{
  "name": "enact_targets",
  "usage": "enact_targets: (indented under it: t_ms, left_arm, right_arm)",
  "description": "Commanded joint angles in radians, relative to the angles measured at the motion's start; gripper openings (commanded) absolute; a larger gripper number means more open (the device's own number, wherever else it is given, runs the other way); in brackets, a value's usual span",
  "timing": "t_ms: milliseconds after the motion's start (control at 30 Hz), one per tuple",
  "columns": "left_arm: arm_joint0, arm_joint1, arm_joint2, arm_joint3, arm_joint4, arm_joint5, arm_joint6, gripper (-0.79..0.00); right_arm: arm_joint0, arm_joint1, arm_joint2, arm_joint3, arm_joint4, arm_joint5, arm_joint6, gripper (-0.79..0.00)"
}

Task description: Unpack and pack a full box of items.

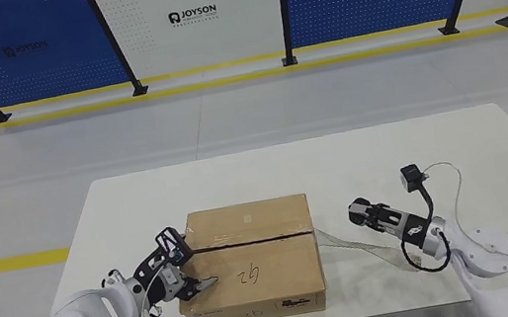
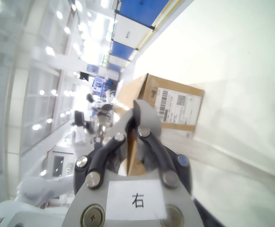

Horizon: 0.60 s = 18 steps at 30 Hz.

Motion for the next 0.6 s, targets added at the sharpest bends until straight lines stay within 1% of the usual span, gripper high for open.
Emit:
enact_targets:
  t_ms: [0, 367, 467, 533, 567]
  left_arm:
    - [-0.002, 0.001, 0.002, 0.003, 0.002, 0.001, 0.003, 0.000]
    - [-0.014, 0.005, 0.037, -0.004, 0.016, 0.006, 0.004, 0.000]
    - [-0.012, 0.006, 0.038, -0.005, 0.010, 0.017, 0.005, 0.000]
    - [-0.009, 0.007, 0.038, -0.008, 0.010, 0.022, 0.003, 0.000]
    - [-0.006, 0.008, 0.038, -0.011, 0.009, 0.023, 0.003, 0.000]
  right_arm:
    - [-0.019, 0.004, 0.021, -0.034, -0.007, 0.002, -0.017, -0.785]
    - [-0.023, 0.004, 0.016, -0.042, -0.007, -0.004, -0.031, -0.785]
    - [-0.041, 0.008, 0.015, -0.051, 0.001, 0.035, -0.018, -0.785]
    - [-0.064, 0.014, 0.023, -0.069, -0.002, 0.087, 0.022, -0.785]
    - [-0.075, 0.018, 0.031, -0.087, -0.014, 0.114, 0.040, -0.748]
